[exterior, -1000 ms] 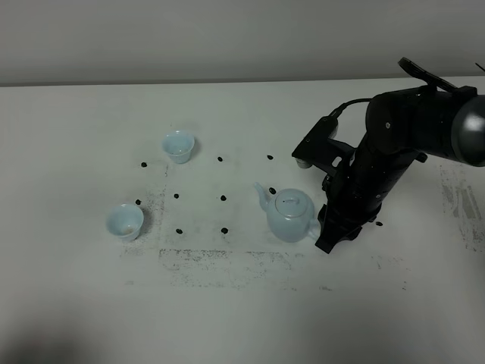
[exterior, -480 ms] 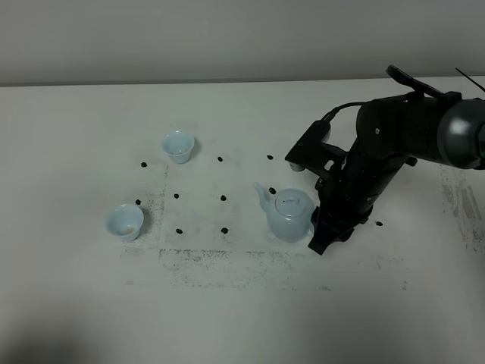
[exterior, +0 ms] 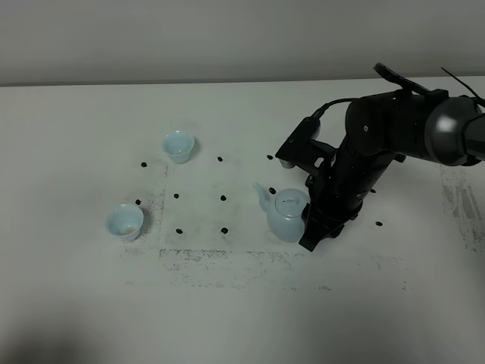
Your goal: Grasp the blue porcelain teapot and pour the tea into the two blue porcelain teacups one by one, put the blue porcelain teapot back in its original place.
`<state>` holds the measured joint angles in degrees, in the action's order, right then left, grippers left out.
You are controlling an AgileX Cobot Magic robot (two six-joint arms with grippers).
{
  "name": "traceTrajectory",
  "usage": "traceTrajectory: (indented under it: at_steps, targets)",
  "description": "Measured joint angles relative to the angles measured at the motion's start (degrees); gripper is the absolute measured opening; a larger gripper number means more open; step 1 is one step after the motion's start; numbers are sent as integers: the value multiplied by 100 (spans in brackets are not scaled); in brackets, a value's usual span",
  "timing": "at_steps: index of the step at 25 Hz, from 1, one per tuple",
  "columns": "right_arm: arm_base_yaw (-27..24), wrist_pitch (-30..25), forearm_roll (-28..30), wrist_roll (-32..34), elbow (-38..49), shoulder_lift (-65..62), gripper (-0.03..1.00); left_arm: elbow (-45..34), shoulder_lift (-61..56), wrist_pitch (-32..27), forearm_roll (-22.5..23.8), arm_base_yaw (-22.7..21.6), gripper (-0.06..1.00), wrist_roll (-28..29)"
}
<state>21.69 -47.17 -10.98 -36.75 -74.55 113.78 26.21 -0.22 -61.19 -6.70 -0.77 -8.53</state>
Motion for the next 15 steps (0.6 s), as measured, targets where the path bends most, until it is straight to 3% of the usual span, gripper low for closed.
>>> traceTrajectory:
  at_steps: [15]
  targets:
    - [0, 0, 25, 0, -11, 108, 41, 0, 0, 0, 0, 0, 73, 0]
